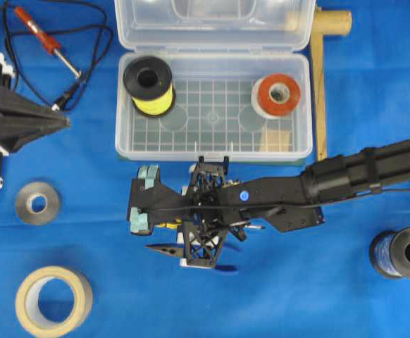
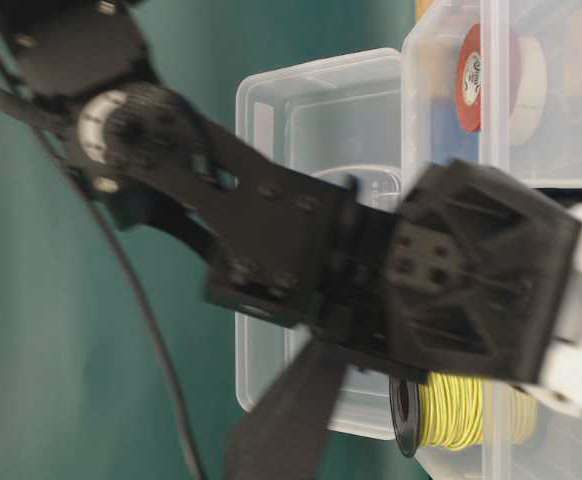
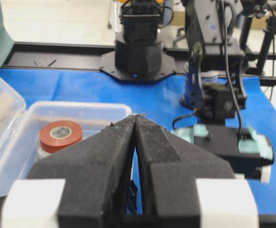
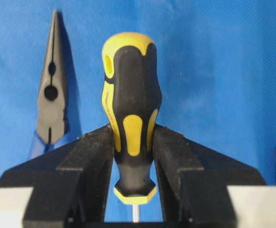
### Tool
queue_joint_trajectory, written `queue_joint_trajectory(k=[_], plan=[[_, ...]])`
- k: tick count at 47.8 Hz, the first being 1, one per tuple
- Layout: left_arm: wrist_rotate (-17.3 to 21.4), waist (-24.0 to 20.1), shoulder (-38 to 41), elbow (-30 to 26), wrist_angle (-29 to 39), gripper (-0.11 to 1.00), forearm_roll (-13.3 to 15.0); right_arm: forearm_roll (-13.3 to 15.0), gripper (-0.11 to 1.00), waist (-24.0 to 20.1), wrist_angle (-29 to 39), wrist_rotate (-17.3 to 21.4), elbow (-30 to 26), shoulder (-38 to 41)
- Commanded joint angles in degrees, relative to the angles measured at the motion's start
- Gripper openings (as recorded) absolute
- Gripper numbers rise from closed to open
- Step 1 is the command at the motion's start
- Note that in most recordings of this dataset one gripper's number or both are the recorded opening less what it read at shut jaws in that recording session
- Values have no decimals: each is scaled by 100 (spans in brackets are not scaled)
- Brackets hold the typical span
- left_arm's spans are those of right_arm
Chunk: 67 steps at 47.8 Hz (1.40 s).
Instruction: Pick the screwdriver from the toolbox among several items.
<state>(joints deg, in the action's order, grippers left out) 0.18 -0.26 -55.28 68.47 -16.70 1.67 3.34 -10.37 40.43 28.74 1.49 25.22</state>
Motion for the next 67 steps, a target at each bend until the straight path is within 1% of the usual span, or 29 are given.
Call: queue_joint_trajectory(k=[1,13,15,22,24,25,30,34,35,40,45,49,50,54,55,61,62,67], plan=[[9,-18,18,-53,-62,0,9,18,27,0,-185,-9,-132,-53],[9,-18,9,-35,-53,0,9,18,27,0,-264,-26,-97,62],[9,-18,9,-35,-53,0,9,18,30,0,-246,-18,-97,62],[0,-18,9,-26,-53,0,9,26,73,26,-26,-26,-97,-141],[0,-18,9,-26,-53,0,9,44,79,35,70,-26,-97,-272],[0,-18,9,-26,-53,0,9,70,80,35,132,-26,-88,-352],[0,-18,9,-26,-53,0,9,308,74,18,501,-9,-26,-932],[-9,-18,-9,-26,-44,0,9,598,74,-26,633,44,158,-1485],[-9,-18,-18,-26,-44,0,9,729,74,-53,633,53,264,-1687],[-26,-18,-88,-18,-26,0,9,1125,74,-114,527,97,712,-2399],[-26,-18,-149,-9,-9,0,9,1397,74,-123,308,211,1362,-3155],[-35,-18,-167,0,-9,0,9,1564,74,-123,-9,343,2030,-3814],[-35,-18,-167,9,-9,0,9,1626,74,-114,-141,396,2294,-4078],[-44,-18,-185,35,-9,0,9,1775,74,-123,-536,536,3032,-4843],[-44,-18,-185,35,-9,0,9,1819,74,-123,-703,589,3296,-5142],[-53,-18,-185,70,-9,0,9,1995,74,-114,-1248,782,4359,-6311],[-53,-18,-185,70,-9,0,9,2048,74,-105,-1336,817,4623,-6583],[-62,-9,-185,79,-9,0,9,2101,74,-105,-1591,870,5396,-7374]])
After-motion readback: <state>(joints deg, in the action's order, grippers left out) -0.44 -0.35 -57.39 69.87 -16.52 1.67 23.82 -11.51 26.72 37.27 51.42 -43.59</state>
